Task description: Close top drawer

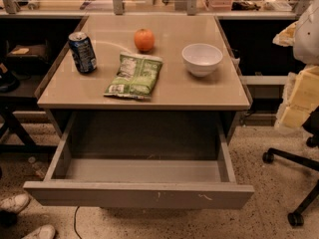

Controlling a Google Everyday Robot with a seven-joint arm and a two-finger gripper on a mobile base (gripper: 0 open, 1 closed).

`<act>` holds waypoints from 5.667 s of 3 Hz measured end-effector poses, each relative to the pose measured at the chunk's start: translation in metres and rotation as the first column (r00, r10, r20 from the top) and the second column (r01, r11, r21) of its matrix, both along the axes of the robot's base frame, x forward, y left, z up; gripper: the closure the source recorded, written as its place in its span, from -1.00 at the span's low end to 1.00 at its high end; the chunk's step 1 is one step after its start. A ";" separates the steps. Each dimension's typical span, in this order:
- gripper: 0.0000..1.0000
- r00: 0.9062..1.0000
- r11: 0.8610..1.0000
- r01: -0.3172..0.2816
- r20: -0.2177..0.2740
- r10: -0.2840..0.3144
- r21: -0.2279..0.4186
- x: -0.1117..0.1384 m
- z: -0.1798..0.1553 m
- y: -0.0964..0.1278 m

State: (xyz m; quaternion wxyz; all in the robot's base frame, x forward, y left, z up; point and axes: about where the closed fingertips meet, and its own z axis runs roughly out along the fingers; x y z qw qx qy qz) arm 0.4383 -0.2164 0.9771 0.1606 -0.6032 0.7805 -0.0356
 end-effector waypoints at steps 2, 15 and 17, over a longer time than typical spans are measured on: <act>-0.65 1.000 1.000 0.000 0.000 0.000 0.000 0.000 0.000 0.000; 1.00 0.954 0.997 0.040 -0.298 -0.019 0.066 -0.156 -0.114 0.096; 1.00 0.946 0.995 0.032 -0.323 0.001 0.098 -0.151 -0.130 0.104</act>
Offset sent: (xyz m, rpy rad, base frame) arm 0.0000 0.0000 0.0000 0.0000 0.0000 0.0000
